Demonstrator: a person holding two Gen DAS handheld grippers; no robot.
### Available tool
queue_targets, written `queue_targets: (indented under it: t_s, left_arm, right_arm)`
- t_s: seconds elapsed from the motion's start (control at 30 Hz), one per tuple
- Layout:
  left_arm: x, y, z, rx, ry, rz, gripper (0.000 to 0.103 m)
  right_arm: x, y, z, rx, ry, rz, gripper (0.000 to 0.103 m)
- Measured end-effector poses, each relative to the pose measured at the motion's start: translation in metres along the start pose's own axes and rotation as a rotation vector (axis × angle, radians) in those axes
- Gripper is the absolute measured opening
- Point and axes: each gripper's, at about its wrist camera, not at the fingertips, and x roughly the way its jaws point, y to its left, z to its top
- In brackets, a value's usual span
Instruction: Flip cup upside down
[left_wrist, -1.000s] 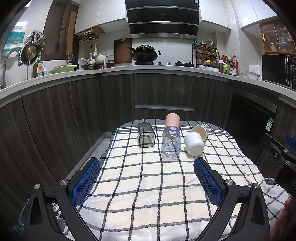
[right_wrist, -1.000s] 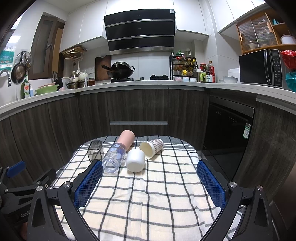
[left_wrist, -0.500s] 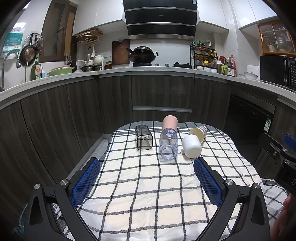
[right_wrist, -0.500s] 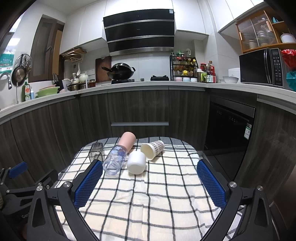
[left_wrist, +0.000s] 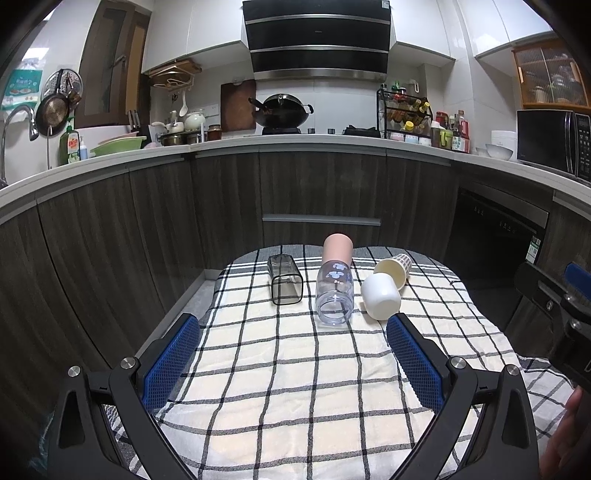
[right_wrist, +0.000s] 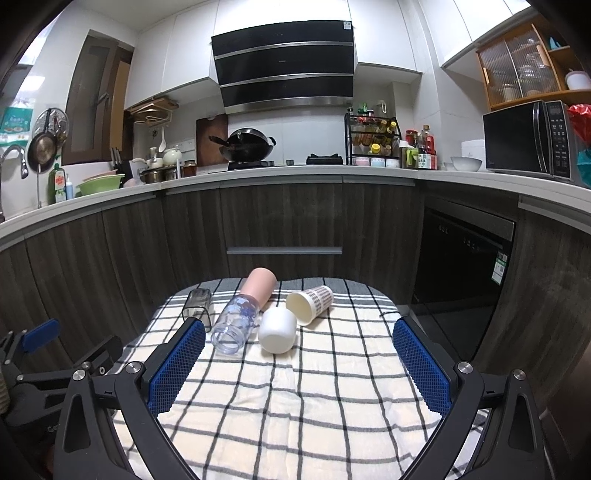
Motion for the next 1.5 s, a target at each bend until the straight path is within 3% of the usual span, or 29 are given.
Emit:
queue_targets:
  t_s: [0.73, 1.13, 1.5]
  left_arm:
    - [-0.002, 0.006, 0.001, -0.030, 0.001, -0.001, 0.103]
    - [0.012, 0.005, 0.021, -0.040, 0.067, 0.005, 0.103]
    - [0.053, 0.004, 0.057, -0.076, 0.160, 0.005, 0.103]
  right_arm:
    - [-0.002, -0.008, 0.007, 0.030, 0.003, -0.006, 0.102]
    - [0.018, -0.010, 0.019, 0.039, 0.061, 0.004, 0.102]
    - [0.061, -0.021, 0.049, 0.089, 0.139, 0.012, 0.102]
